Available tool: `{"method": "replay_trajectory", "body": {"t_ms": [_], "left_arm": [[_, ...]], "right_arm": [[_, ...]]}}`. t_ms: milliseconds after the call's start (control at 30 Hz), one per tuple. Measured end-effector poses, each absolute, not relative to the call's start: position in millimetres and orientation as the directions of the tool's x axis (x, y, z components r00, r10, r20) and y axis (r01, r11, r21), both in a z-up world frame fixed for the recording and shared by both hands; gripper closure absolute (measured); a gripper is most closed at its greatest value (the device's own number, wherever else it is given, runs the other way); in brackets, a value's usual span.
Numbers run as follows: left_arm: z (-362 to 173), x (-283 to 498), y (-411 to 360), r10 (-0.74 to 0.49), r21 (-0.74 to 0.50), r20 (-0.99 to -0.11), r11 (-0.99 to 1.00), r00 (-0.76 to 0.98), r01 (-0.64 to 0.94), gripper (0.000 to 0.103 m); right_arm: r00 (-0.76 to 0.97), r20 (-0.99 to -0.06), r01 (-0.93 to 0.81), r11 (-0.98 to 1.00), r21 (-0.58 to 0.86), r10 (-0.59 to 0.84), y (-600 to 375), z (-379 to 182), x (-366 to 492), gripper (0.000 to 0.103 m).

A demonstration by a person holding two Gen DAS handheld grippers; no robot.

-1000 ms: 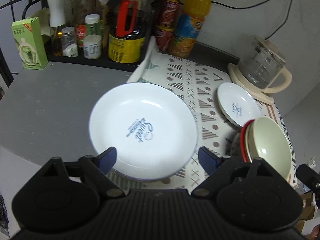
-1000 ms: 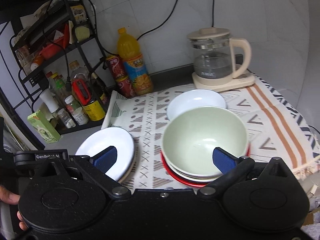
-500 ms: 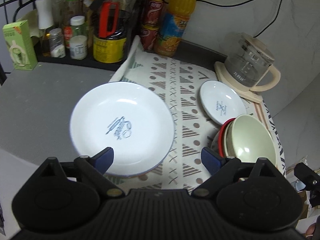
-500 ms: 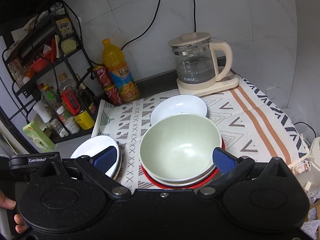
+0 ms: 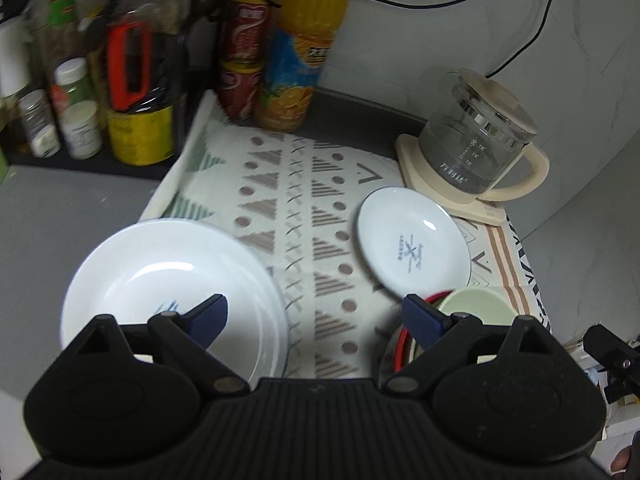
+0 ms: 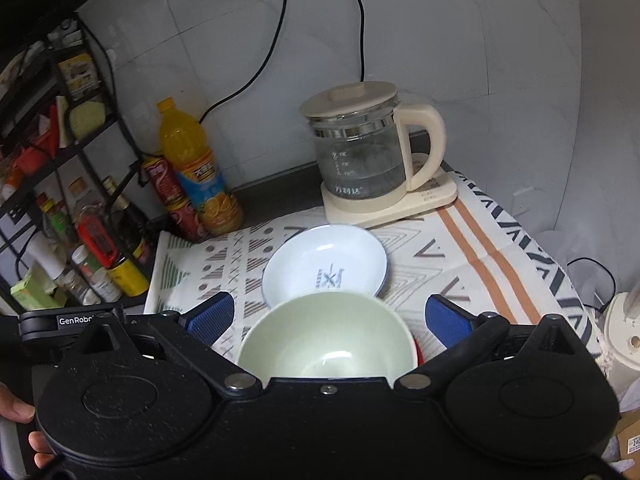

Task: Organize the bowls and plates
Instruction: 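Move both grippers to the white 'BAKERY' plate by the kettle, then close both grippers on the rim of the 'BAKERY' plate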

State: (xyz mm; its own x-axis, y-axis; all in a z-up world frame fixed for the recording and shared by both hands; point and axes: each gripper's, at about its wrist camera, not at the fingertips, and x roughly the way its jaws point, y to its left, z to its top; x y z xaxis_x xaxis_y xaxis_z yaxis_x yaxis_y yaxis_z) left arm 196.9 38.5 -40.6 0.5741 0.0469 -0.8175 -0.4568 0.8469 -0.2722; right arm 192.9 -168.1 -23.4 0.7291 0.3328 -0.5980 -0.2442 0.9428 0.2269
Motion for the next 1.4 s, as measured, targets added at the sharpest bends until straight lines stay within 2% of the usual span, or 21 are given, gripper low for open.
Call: {"method": "replay_trajectory", "body": {"t_ms": [800,1067,1233,1400], "left_arm": [[-82,297,49,-0.063,-0.309,-0.842,0.871,0.536,-0.382,0.01],[-99,325,49,-0.094,-0.31,-0.844,0.888,0.527,-0.339,0.013],[-111,341,48,-0.123,-0.314,-0.857,0.895,0.5,-0.318,0.015],[-124,356,50,-0.161,-0.332,-0.868,0.892,0.47,-0.308,0.026]], "right_arm": [[0.636,-0.724,-0.094,0.958,0.272,0.268,-156,-57,296,0.001],[0.584,-0.767,-0.037,0.953,0.299,0.264,-156,-76,326,0.01],[0.546,-0.795,-0.001,0.949,0.314,0.264,-158,-89,343,0.025],[0.501,-0.826,0.028,0.95,0.312,0.256,-155,-102,363,0.032]]}}
